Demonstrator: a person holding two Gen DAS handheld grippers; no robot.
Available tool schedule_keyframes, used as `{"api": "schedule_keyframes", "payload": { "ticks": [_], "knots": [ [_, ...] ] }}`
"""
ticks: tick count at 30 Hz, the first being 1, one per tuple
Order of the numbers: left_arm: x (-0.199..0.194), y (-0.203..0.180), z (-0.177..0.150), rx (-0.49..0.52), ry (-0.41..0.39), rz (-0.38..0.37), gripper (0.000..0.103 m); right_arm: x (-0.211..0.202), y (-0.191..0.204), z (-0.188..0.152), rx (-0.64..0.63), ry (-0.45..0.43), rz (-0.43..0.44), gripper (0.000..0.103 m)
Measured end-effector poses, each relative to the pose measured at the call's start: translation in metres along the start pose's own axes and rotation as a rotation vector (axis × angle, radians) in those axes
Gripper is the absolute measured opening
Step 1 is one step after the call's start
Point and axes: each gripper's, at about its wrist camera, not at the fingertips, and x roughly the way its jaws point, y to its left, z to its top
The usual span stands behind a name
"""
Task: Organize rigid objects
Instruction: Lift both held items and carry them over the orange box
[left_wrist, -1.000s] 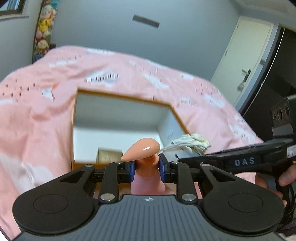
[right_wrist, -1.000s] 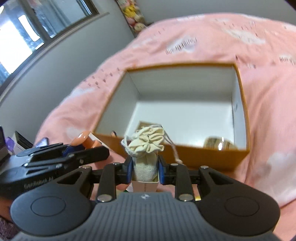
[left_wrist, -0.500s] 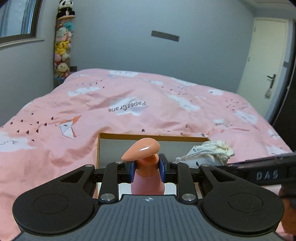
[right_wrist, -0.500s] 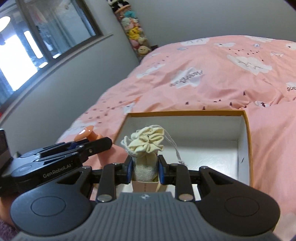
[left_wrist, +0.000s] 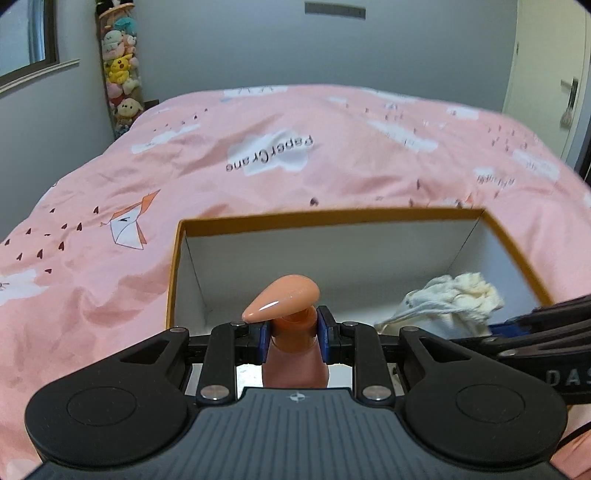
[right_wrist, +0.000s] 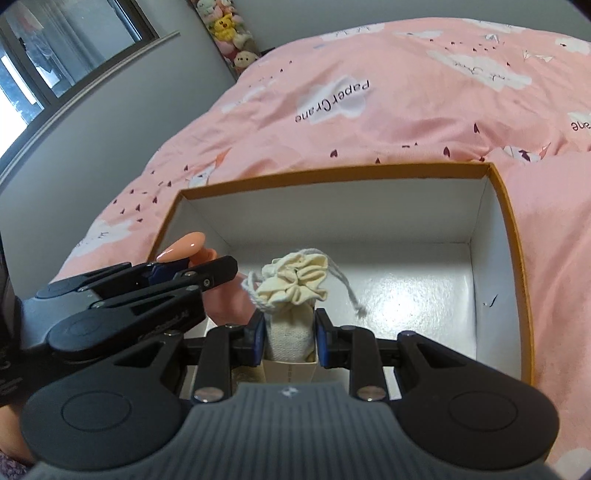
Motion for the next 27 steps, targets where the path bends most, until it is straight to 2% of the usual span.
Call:
{"api": "schedule_keyframes", "payload": {
  "ticks": [3, 9, 12, 17, 20, 21, 22, 23, 24, 27],
  "knots": [
    [0.009, 0.001, -0.001, 0.004, 0.034, -0.002, 0.028, 0.006, -0.001, 0.000, 0.002, 0.014, -0.004, 0.026],
    [0.019, -0.004, -0.007, 0.067, 0.087, 0.054, 0.029, 0.009, 0.000, -0.003, 0.003, 0.029, -0.005, 0.026],
    [0.020, -0.006, -0.006, 0.082, 0.111, 0.064, 0.033, 0.010, 0.000, -0.004, 0.004, 0.034, -0.008, 0.026],
    [0.016, -0.006, -0.007, 0.092, 0.130, 0.049, 0.036, 0.010, -0.001, -0.002, 0.008, 0.033, -0.013, 0.027],
    [0.010, -0.007, -0.007, 0.099, 0.134, 0.022, 0.045, 0.008, -0.001, -0.001, 0.013, 0.031, -0.011, 0.027],
    [0.007, -0.006, -0.007, 0.096, 0.127, 0.011, 0.052, 0.008, -0.002, -0.002, 0.014, 0.031, -0.010, 0.024],
    [0.002, -0.006, -0.007, 0.091, 0.117, 0.009, 0.068, 0.008, -0.002, -0.002, 0.013, 0.030, -0.008, 0.015],
    [-0.002, -0.005, -0.007, 0.085, 0.103, 0.018, 0.075, 0.007, -0.002, -0.002, 0.013, 0.030, -0.002, 0.009],
    [-0.008, -0.003, -0.006, 0.080, 0.078, 0.025, 0.077, 0.006, -0.002, -0.002, 0.015, 0.029, 0.008, 0.006],
    [-0.023, 0.007, -0.001, 0.049, 0.025, 0.002, 0.077, 0.003, 0.001, 0.000, -0.002, 0.021, 0.007, 0.004]
  ]
}}
